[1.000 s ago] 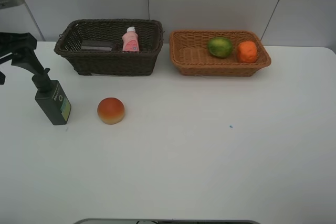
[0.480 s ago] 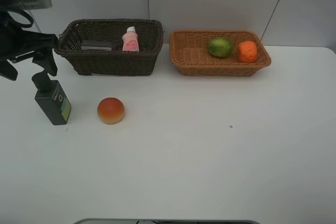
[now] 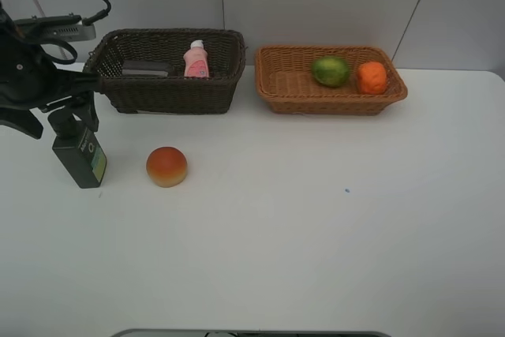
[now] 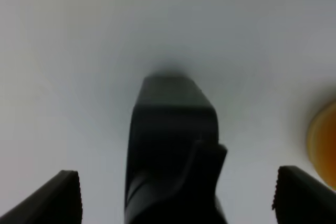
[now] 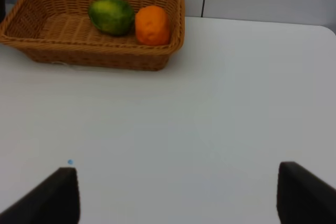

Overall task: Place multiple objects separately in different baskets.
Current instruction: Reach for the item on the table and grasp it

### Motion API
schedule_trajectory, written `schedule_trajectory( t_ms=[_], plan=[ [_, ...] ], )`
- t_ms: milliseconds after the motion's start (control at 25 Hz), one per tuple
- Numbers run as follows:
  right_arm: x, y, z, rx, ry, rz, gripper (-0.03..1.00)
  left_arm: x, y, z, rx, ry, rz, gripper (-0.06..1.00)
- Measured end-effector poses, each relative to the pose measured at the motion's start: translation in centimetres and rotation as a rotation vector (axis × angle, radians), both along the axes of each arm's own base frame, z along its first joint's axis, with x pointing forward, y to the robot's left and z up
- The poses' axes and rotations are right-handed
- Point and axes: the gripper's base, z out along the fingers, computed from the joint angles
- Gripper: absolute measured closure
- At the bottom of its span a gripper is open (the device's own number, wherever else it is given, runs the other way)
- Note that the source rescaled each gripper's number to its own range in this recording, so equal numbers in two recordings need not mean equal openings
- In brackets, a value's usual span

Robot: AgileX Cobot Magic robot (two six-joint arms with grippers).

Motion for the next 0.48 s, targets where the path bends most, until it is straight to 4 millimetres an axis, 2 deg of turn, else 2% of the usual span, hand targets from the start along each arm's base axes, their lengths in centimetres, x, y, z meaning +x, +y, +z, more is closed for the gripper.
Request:
schedule_trajectory(
  t_ms=[320, 480],
  plan=[
    [0.0, 0.0, 0.0, 0.0, 0.0, 0.0, 0.21, 0.8, -1.4, -2.9, 0.006, 0.039, -0.044, 0.05],
    [0.0, 0.0, 0.0, 0.0, 0.0, 0.0, 0.21, 1.0, -1.4, -3.3, 0.009, 0.041, -0.037, 0.05]
  ],
)
